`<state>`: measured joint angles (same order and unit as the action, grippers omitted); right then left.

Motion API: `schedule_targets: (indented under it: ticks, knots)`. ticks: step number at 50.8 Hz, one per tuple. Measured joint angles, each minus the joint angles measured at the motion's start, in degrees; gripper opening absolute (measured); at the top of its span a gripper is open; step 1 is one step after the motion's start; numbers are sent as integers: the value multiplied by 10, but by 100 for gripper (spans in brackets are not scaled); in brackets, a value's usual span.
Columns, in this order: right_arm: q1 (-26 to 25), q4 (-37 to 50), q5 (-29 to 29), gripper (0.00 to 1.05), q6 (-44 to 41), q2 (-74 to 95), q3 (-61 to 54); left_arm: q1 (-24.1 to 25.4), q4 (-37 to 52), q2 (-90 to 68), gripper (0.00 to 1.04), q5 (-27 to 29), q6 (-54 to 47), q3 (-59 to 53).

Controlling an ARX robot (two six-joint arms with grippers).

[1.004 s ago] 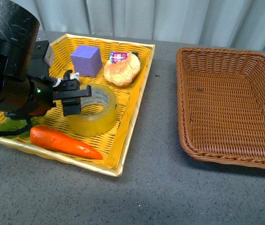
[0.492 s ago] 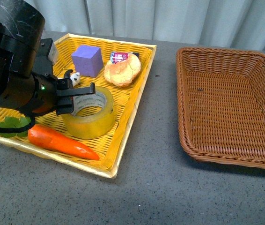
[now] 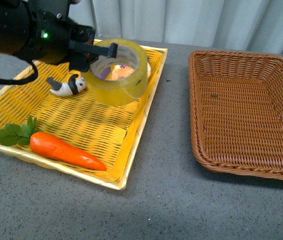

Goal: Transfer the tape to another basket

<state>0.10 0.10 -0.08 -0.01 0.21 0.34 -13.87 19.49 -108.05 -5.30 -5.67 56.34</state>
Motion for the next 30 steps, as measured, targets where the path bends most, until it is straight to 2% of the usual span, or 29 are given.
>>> schedule_targets:
  ticks: [5,17,30]
  knots:
    - [0,0,0,96,0,0,0,-24,-23,5,16,-28,-47,26]
    - [0,0,0,96,0,0,0,-88,-52,6,16,-43,-130,62]
    - [0,0,0,96,0,0,0,-140,16,6,16,-39,-172,62]
